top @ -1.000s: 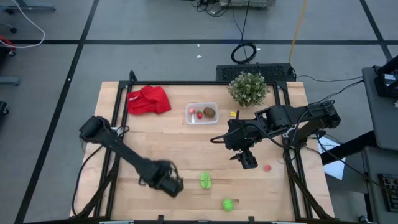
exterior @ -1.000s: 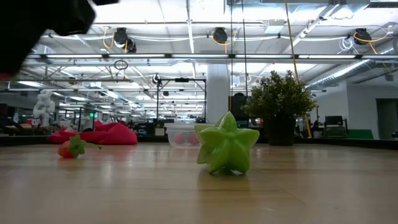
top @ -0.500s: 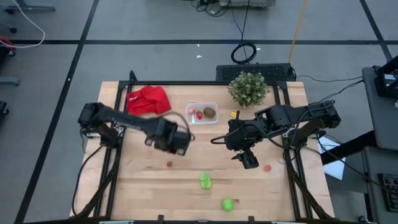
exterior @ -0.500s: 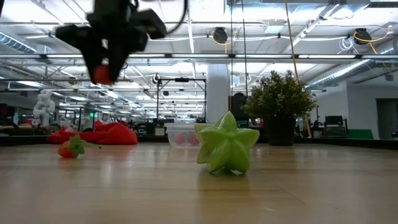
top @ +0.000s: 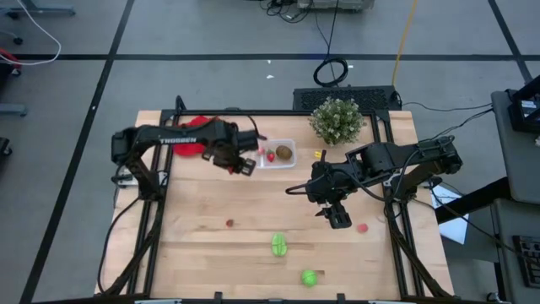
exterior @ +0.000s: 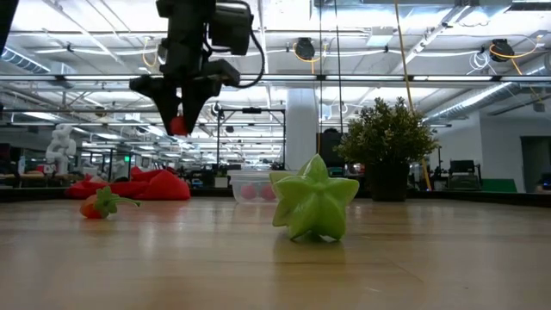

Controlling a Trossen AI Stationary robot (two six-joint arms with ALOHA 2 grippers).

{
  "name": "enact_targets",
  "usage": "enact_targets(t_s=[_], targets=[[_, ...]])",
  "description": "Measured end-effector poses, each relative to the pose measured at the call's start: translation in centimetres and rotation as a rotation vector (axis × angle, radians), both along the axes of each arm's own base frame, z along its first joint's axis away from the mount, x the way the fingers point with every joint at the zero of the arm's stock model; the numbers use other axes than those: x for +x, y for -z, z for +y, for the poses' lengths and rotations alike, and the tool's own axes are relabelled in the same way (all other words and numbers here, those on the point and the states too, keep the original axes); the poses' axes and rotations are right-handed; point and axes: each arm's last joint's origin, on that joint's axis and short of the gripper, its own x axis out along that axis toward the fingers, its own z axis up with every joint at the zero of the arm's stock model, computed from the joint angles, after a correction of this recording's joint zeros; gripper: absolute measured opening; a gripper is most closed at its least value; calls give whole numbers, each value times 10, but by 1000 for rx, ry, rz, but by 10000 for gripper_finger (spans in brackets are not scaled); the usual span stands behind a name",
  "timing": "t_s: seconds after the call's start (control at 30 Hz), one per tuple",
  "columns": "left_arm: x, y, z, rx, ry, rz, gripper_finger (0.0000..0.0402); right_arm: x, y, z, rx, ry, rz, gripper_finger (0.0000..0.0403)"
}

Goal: Pick and placing Produce into tupperware
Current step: Put the bottom strawberry into the bin

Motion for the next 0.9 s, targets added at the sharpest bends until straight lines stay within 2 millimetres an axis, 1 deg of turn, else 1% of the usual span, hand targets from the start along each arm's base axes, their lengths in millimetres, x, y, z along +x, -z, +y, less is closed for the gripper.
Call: enact_targets(t_s=[0.1, 0.23, 0.33, 0.43, 0.57, 0.63, 0.77, 0.9], targets=[[-3, 0, 14, 8, 16, -10, 147, 0, 0, 0, 1, 2, 0, 247], [-3, -1, 30, 29, 30, -65, 147, 0, 0, 0, 1, 6, 0, 247], [-3, -7, 41, 46, 44, -96, 147, 0, 0, 0, 11, 28, 6, 247], [3, -15, 50, 81, 66, -124, 147, 0, 0, 0, 19, 44, 9, 247], [19, -24, 60, 136, 113, -154, 147, 0, 0, 0, 36, 76, 15, 247], [29, -25, 66, 147, 144, -156, 147, 0, 0, 0, 43, 90, 19, 247], [51, -20, 79, 153, 191, -147, 147, 0, 0, 0, 55, 114, 25, 247], [69, -8, 89, 142, 234, -114, 147, 0, 0, 0, 61, 127, 31, 247]])
